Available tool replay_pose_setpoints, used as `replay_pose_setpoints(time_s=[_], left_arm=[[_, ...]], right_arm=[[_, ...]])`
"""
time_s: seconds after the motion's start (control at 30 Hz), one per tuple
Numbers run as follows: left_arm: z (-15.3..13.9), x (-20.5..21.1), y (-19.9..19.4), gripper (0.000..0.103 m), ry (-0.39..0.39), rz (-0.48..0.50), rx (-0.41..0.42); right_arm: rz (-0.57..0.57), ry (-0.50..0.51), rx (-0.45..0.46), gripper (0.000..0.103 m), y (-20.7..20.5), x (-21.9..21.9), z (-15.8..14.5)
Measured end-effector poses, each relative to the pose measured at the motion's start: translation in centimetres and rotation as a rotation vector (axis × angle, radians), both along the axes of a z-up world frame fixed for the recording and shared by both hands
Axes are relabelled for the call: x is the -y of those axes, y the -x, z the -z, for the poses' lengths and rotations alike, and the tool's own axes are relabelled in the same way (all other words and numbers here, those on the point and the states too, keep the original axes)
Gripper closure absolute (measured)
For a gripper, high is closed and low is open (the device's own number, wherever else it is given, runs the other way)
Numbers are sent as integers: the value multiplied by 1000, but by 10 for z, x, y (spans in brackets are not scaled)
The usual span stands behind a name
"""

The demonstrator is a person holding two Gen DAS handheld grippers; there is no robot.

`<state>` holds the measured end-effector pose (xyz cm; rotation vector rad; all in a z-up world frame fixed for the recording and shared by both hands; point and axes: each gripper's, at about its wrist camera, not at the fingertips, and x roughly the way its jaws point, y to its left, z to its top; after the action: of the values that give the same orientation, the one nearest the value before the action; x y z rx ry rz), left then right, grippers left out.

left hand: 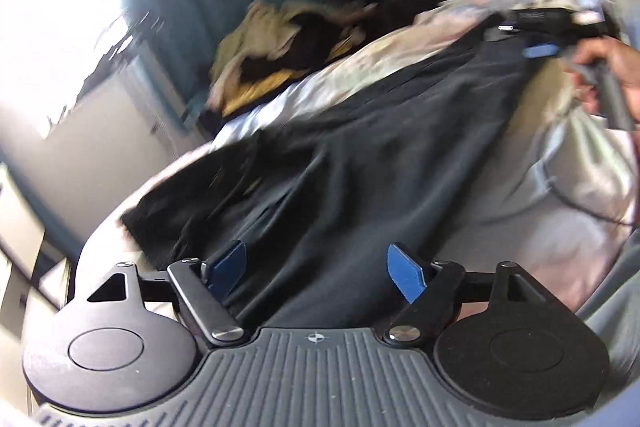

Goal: Fold clothes

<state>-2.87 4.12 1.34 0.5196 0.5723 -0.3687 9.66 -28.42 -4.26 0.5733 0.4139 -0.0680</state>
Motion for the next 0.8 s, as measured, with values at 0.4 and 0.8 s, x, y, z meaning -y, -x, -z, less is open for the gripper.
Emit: replay_pose_setpoints(time_s=[0.4, 0.8], left_arm=[[80, 145, -77, 23, 172, 55, -207], [110, 125, -114, 87, 223, -20, -124]], right_arm=[[150, -109, -125, 8, -64, 178, -14], [224, -87, -177, 54, -171, 279, 31]])
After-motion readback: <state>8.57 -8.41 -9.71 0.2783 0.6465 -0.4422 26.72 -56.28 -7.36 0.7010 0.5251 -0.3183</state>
